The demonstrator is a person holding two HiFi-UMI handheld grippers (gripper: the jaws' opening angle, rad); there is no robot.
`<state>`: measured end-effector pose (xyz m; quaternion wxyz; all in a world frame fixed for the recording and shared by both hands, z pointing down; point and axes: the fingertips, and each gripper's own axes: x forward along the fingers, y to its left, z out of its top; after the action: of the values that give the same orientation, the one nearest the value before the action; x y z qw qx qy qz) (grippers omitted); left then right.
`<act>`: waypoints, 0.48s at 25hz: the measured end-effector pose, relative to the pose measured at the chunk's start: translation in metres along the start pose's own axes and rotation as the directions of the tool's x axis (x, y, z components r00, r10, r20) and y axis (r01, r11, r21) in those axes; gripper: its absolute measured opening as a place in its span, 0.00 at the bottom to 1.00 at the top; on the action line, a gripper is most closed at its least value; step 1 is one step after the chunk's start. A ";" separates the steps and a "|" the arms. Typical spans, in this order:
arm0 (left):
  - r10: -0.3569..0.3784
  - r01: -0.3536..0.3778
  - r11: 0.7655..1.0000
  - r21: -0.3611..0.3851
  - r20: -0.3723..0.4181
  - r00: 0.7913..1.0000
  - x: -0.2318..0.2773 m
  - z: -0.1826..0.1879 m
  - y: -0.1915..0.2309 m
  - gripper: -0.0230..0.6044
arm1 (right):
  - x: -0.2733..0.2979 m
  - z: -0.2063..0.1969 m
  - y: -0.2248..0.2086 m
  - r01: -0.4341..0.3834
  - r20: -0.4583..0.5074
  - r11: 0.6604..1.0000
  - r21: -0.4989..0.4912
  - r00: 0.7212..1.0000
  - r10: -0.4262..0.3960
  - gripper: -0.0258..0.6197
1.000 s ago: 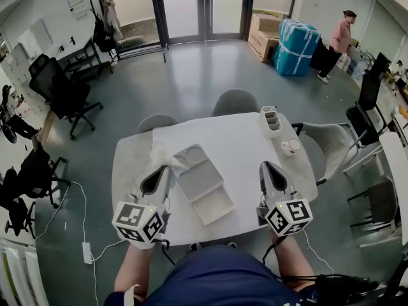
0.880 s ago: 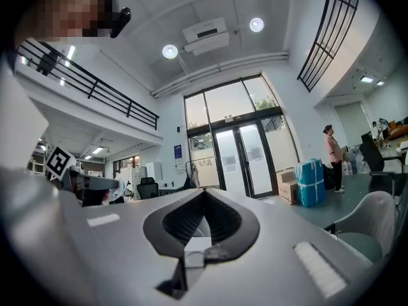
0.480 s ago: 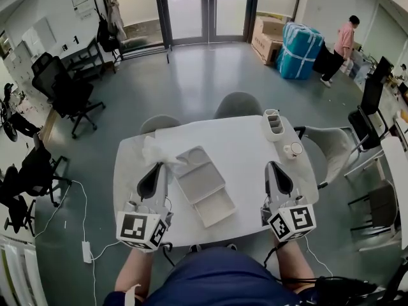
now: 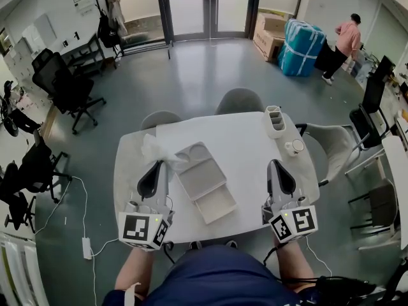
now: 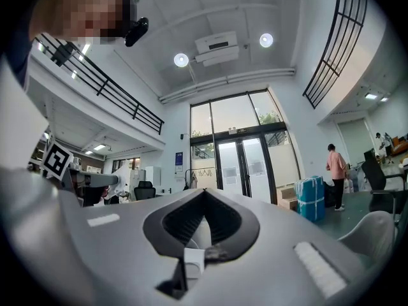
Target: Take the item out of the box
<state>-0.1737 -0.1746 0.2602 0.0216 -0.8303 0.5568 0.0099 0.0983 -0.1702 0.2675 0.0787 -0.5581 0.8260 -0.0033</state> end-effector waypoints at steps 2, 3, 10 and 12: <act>-0.003 0.003 1.000 -0.010 0.003 1.000 0.000 -0.001 0.000 0.04 | 0.000 -0.001 0.002 -0.011 0.002 1.000 -0.002 1.000 0.011 0.04; -0.006 0.006 1.000 -0.014 0.004 1.000 -0.001 -0.002 0.000 0.04 | 0.000 -0.001 0.004 -0.017 0.003 1.000 -0.002 1.000 0.017 0.04; 0.000 0.000 1.000 -0.014 -0.003 1.000 -0.014 0.001 -0.002 0.04 | -0.011 0.006 0.012 -0.025 0.009 1.000 -0.012 1.000 0.025 0.04; 0.001 -0.001 1.000 -0.011 0.008 1.000 -0.013 0.004 -0.002 0.04 | -0.012 0.012 0.011 -0.023 0.024 0.999 -0.025 0.999 0.024 0.04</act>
<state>-0.1773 -0.1615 0.2570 0.0191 -0.8300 0.5571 0.0162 0.0940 -0.1540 0.2561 0.0821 -0.5492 0.8315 0.0145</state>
